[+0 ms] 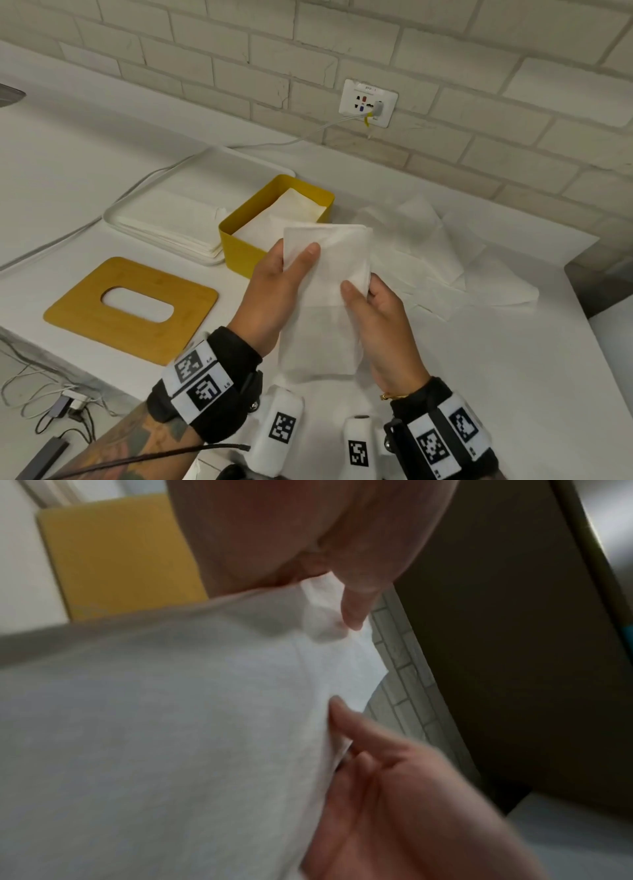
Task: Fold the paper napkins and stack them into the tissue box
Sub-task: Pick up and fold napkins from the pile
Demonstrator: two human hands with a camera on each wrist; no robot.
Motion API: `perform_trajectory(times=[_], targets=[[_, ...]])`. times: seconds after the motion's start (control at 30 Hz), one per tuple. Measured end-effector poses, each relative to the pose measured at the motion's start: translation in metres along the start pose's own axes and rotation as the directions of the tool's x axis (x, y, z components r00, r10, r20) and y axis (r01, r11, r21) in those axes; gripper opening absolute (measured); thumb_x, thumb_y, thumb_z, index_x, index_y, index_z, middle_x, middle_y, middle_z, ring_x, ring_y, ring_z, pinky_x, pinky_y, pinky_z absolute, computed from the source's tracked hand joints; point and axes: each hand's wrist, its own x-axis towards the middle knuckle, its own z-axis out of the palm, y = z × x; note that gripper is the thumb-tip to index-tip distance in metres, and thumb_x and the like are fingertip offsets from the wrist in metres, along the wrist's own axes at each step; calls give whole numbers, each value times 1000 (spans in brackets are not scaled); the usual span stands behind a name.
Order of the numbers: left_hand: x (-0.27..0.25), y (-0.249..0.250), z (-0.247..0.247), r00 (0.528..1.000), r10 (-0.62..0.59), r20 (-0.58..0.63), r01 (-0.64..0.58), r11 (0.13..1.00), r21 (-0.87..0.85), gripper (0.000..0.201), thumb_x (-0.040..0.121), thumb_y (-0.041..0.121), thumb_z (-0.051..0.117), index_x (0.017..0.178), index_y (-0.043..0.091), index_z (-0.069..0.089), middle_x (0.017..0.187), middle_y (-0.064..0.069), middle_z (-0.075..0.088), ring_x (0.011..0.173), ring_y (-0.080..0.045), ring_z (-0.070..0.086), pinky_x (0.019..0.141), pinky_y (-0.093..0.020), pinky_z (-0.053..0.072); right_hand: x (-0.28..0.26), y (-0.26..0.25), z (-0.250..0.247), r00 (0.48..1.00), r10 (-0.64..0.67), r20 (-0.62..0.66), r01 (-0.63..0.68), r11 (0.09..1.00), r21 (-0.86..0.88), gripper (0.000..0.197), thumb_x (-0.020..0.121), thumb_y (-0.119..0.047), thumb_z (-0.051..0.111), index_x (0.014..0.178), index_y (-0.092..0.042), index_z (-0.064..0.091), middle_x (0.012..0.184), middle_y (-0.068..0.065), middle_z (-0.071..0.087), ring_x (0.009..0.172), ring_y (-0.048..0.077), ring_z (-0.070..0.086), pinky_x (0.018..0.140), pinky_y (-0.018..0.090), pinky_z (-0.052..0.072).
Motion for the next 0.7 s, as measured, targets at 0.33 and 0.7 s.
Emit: perform_trajectory(times=[0.33,0.7], targets=[[-19,-21,-4,958,272,90,-285,871,401,41,102,2,50,119,39,41,113,7,58,99,2,61,77,-15,53,-9,-5,15,997,-68,-27,68,998,11,32,96,-8,58,114,-34,67,109,-5,75,105,16,71,97,51,55],[-33,-42,-7,947,299,119,-319,824,469,56,102,4,52,128,46,26,128,12,45,118,7,50,95,-15,49,-14,1,31,999,-11,-54,12,1000,18,30,98,-3,54,106,-28,69,98,-5,76,99,16,71,83,29,58]])
